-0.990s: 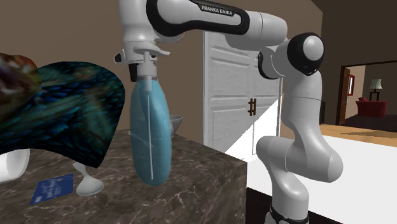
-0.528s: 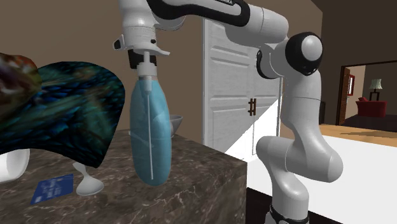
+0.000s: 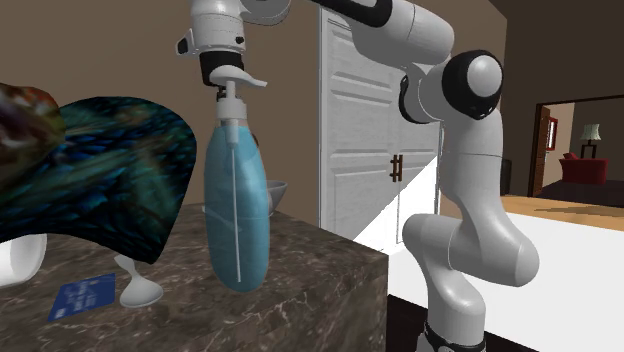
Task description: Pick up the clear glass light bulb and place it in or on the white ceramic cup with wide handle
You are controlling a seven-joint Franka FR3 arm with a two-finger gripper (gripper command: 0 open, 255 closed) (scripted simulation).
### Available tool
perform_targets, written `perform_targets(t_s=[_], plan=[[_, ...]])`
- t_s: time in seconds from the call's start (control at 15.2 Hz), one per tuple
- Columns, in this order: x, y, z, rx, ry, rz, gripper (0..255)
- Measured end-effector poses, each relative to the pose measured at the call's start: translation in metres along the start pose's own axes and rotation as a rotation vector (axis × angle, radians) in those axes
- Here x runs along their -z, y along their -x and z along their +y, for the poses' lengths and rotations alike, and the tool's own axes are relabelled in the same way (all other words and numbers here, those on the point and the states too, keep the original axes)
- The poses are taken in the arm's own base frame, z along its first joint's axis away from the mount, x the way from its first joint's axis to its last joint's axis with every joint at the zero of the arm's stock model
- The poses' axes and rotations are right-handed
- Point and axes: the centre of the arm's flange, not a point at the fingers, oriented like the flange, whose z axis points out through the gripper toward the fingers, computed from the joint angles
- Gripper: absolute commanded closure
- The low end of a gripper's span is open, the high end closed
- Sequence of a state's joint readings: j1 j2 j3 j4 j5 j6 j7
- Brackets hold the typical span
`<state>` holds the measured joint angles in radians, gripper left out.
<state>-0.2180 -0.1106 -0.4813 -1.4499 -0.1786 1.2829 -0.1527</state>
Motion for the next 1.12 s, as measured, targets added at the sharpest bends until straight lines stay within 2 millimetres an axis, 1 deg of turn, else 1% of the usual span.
perform_targets(t_s=[0.13,0.2,0.33,0.4,0.46,0.66,0.73,0.86,1.12], plan=[[0.002,0.004,0.015,0.000,0.000,0.000,255],[-0.001,0.008,0.028,-0.001,0.000,0.000,255],[0.002,0.013,0.051,-0.002,0.000,0.000,255],[-0.002,0.016,0.063,-0.001,0.000,-0.001,255],[0.000,0.020,0.077,-0.002,0.000,-0.001,255],[-0.003,0.025,0.117,-0.002,0.000,0.000,255],[-0.006,0.028,0.123,-0.002,0.000,-0.001,255],[-0.015,0.031,0.129,-0.001,0.000,0.000,255],[-0.036,0.029,0.130,0.000,0.000,-0.001,255]])
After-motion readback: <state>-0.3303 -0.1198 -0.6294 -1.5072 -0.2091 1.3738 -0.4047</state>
